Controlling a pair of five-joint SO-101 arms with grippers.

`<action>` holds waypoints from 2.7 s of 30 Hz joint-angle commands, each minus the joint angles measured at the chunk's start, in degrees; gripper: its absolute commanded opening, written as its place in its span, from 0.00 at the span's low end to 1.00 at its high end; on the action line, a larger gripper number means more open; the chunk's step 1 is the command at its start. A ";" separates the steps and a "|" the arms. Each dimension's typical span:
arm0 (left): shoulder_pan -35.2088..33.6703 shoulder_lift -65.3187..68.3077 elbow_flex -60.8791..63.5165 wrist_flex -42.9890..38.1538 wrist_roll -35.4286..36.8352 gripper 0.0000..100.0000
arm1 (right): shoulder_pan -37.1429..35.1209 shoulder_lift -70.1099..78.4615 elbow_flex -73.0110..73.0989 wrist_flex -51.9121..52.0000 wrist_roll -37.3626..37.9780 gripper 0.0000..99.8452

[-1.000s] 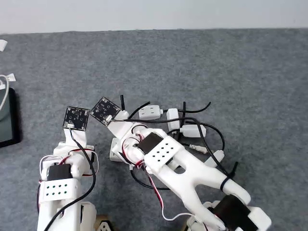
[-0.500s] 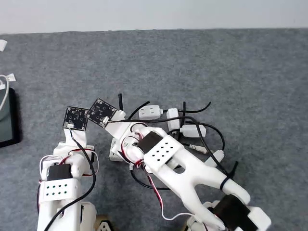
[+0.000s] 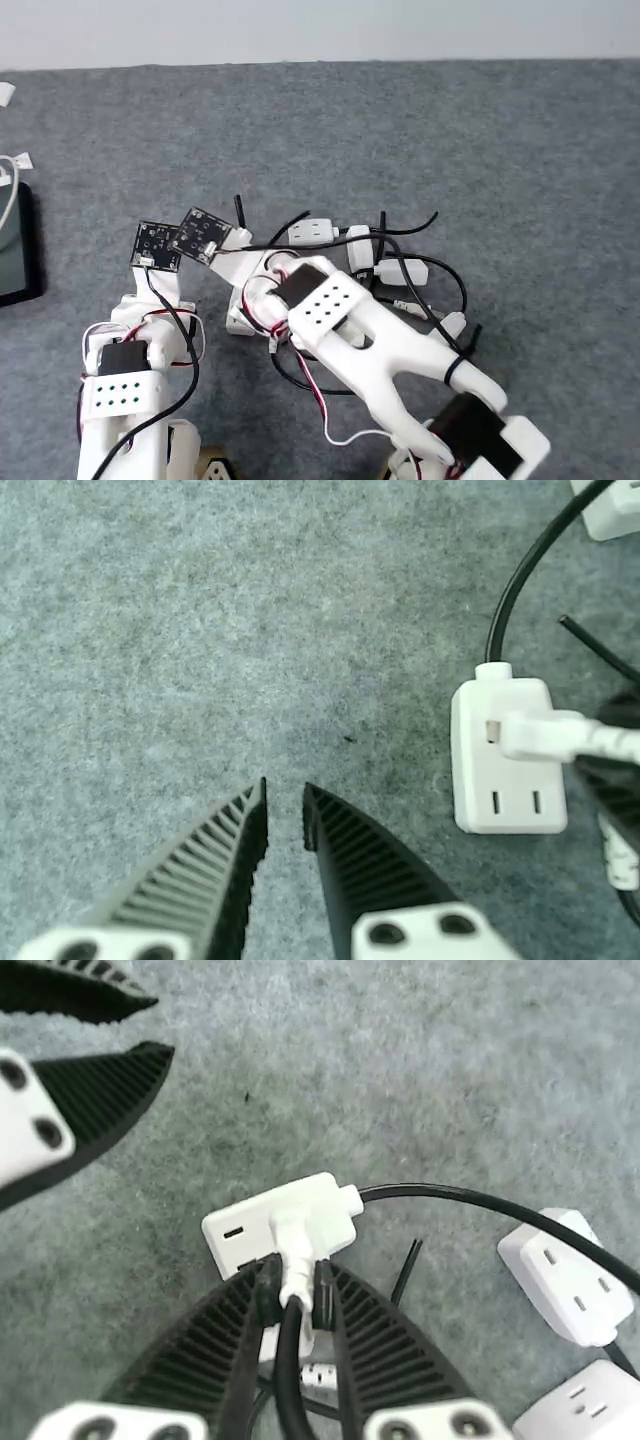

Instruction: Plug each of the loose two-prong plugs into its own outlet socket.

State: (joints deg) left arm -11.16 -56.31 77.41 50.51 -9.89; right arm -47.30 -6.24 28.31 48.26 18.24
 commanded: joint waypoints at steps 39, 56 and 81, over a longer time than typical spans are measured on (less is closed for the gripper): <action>-11.96 -0.62 -5.05 -1.41 3.69 0.01 | -1.19 16.31 -6.86 3.30 1.93 0.01; -17.58 -0.53 -6.29 -1.41 6.77 0.01 | -0.40 16.40 -7.21 5.23 1.85 0.01; -21.63 -0.26 -7.34 -4.13 10.20 0.01 | -6.90 15.78 -12.57 5.41 -39.03 0.26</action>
State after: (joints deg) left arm -30.95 -56.22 72.75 49.54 -0.57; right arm -51.43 10.02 18.29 53.45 -13.14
